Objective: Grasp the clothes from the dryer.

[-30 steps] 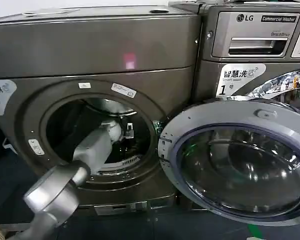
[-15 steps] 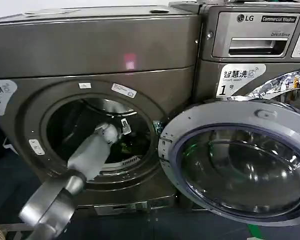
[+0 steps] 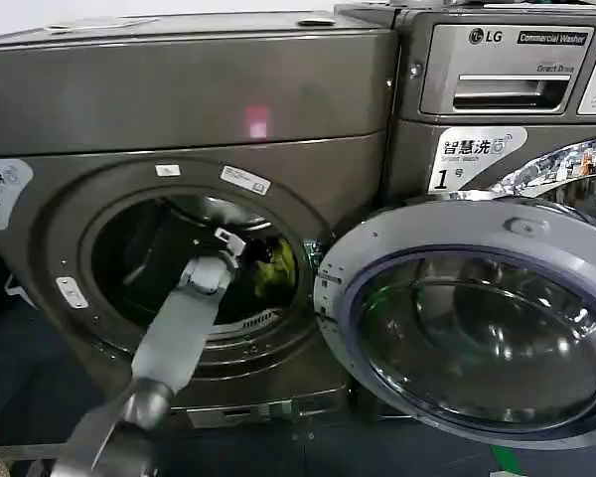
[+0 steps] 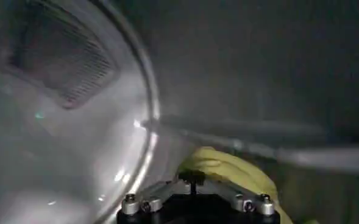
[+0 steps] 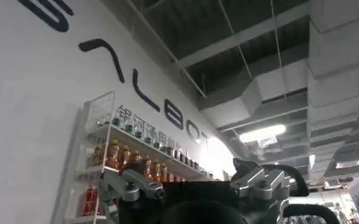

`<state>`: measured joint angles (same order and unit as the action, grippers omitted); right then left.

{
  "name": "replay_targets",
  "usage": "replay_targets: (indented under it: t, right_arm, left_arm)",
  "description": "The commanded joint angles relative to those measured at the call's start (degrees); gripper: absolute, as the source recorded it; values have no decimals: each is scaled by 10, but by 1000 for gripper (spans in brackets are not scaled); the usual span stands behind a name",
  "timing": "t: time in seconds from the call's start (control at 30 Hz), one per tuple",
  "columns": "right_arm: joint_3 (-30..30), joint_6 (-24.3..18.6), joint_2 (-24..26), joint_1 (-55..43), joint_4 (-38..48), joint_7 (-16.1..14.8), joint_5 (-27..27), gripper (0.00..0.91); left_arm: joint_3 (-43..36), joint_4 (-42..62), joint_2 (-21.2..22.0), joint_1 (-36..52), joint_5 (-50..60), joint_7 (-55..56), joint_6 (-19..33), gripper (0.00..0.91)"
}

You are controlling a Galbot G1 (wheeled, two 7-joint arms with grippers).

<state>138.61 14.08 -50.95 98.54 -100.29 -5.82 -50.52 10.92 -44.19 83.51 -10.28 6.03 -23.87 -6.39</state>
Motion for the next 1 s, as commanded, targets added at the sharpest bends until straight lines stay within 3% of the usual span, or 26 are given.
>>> replay_targets:
  t: [0.03, 0.53, 0.87, 1.0]
  right_arm:
    - [-5, -1, -2, -3, 0, 0, 1, 907]
    - [18, -2, 1, 13, -2, -2, 35, 907]
    - [25, -6, 0, 18, -8, -5, 53, 907]
    - [31, 15, 0, 17, -14, -10, 54, 907]
  left_arm:
    - [86, -97, 13, -75, -158, 129, 97, 0]
    - [106, -226, 31, -139, -142, 244, 143, 0]
    - [118, -281, 30, -177, -142, 258, 145, 0]
    - [118, -285, 29, -191, -129, 255, 139, 0]
